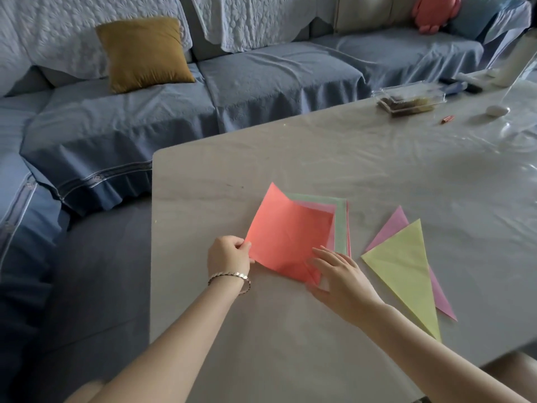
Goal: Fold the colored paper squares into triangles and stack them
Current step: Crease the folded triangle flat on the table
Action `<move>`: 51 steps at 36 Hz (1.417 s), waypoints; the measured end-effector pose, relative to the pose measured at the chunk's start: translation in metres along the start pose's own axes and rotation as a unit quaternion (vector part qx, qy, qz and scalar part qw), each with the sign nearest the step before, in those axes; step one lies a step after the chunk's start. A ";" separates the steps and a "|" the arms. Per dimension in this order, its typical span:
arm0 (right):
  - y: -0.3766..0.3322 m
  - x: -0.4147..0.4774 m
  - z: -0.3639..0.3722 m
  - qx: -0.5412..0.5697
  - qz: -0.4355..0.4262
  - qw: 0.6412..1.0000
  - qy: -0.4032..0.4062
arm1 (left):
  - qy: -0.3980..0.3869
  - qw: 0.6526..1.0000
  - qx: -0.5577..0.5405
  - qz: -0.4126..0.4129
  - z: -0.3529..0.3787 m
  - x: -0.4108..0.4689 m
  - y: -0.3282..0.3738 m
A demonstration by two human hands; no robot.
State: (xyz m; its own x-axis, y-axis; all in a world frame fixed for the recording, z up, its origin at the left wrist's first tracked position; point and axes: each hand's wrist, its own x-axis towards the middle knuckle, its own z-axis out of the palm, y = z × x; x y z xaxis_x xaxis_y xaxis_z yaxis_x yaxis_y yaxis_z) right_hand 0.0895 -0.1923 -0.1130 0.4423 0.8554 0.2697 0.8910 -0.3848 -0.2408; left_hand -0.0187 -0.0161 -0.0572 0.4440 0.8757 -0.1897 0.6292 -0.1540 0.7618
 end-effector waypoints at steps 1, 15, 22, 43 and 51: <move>-0.003 -0.001 0.002 -0.005 -0.013 1.000 -0.005 | -0.003 1.000 -0.015 -0.009 -0.004 -0.003 -0.004; -0.008 -0.027 0.009 0.088 -0.152 0.984 0.015 | -0.108 0.985 0.001 -0.133 -0.051 -0.018 -0.058; -0.014 -0.037 0.003 0.131 -0.151 0.978 -0.058 | -0.080 0.996 0.011 -0.042 -0.035 -0.013 -0.039; -0.043 0.016 -0.067 0.431 0.150 0.886 0.079 | -0.140 0.977 -0.092 0.128 -0.049 -0.054 -0.004; -0.056 0.011 -0.072 0.448 0.201 0.864 0.111 | -0.071 0.964 -0.060 0.249 -0.045 -0.070 0.004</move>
State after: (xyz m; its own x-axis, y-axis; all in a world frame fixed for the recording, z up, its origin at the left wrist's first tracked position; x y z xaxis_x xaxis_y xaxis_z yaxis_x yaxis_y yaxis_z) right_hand 0.0520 -0.1864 -0.0298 0.7944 0.5900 0.1441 0.2677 -0.1271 -0.9551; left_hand -0.0765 -0.0575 -0.0129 0.7602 0.6343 0.1408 0.2416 -0.4771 0.8450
